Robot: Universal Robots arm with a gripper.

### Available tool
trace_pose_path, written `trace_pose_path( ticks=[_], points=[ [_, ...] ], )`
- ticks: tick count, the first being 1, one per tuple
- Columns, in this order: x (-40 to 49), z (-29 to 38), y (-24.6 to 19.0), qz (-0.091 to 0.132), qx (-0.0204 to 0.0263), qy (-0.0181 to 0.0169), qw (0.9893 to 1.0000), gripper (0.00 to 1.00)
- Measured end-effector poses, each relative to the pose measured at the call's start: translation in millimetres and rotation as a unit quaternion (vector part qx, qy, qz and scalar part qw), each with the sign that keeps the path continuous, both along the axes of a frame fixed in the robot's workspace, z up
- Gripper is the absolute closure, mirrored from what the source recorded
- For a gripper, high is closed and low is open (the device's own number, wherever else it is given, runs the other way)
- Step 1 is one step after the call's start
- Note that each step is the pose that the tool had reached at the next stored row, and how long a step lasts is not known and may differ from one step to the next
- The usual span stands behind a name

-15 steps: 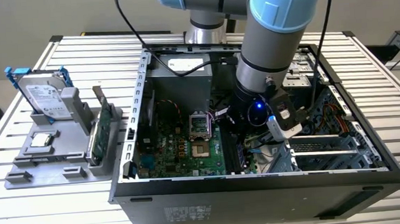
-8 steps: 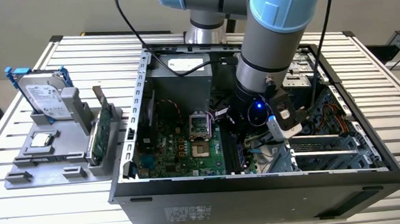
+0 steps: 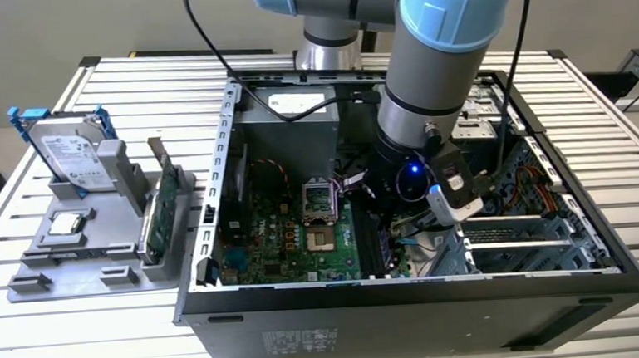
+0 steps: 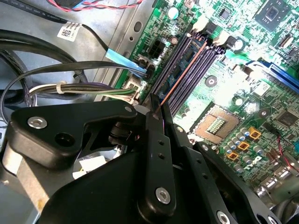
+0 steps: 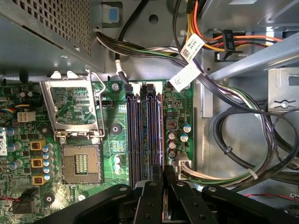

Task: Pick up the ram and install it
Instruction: 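Insert the ram into the slot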

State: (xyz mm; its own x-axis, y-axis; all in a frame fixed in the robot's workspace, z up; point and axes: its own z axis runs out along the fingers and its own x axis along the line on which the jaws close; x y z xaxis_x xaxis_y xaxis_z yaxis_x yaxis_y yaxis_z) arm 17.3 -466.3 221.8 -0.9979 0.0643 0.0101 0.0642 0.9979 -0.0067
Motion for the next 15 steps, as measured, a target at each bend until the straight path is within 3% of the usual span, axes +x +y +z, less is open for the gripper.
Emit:
trace_pose_path(
  ticks=[15],
  points=[
    [0.7, -5.8, 0.0, 0.003, -0.0001, 0.0, 1.0, 1.0]
  ],
)
